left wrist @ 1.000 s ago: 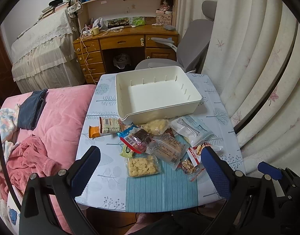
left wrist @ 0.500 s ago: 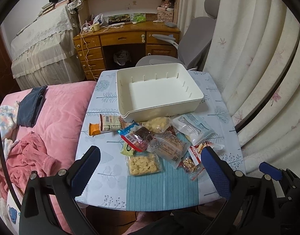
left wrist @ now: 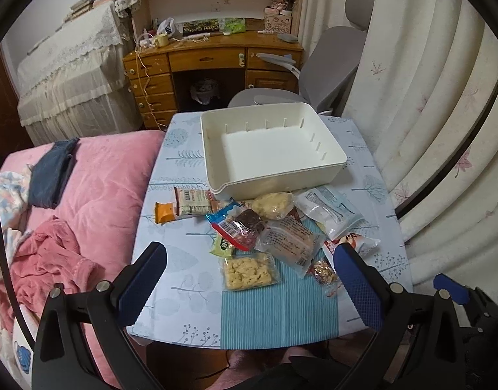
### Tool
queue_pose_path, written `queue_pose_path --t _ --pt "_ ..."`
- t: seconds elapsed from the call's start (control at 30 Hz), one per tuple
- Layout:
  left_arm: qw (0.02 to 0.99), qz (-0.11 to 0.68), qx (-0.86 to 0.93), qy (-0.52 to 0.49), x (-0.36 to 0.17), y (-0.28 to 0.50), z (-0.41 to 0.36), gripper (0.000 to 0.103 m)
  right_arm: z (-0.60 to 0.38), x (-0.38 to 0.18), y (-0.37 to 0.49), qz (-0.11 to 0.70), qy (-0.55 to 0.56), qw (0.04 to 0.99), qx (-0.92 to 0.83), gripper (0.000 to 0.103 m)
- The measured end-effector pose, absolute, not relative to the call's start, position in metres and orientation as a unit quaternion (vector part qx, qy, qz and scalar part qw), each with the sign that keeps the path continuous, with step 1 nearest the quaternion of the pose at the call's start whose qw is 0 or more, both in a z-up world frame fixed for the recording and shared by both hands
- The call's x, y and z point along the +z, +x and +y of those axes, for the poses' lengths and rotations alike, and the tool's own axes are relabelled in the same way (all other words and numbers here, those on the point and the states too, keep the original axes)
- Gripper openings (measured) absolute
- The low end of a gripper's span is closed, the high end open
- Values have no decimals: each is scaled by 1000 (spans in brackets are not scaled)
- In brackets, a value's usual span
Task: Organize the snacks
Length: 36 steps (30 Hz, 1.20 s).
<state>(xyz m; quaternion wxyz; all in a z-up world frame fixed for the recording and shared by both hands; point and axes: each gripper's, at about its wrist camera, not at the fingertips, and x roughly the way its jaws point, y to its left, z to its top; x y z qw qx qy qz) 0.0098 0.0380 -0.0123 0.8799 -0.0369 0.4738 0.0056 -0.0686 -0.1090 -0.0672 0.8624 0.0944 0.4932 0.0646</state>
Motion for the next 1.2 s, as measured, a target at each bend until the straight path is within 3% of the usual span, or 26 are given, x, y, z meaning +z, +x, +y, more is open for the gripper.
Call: queue_pose_path --t 0.77,1.2 --pt "792 606 -64 -44 -118 44 70 102 -105 -127 -95 435 136 888 -54 103" --pt "693 715 -30 -90 -202 89 65 102 -110 -190 -50 496 94 863 -13 102"
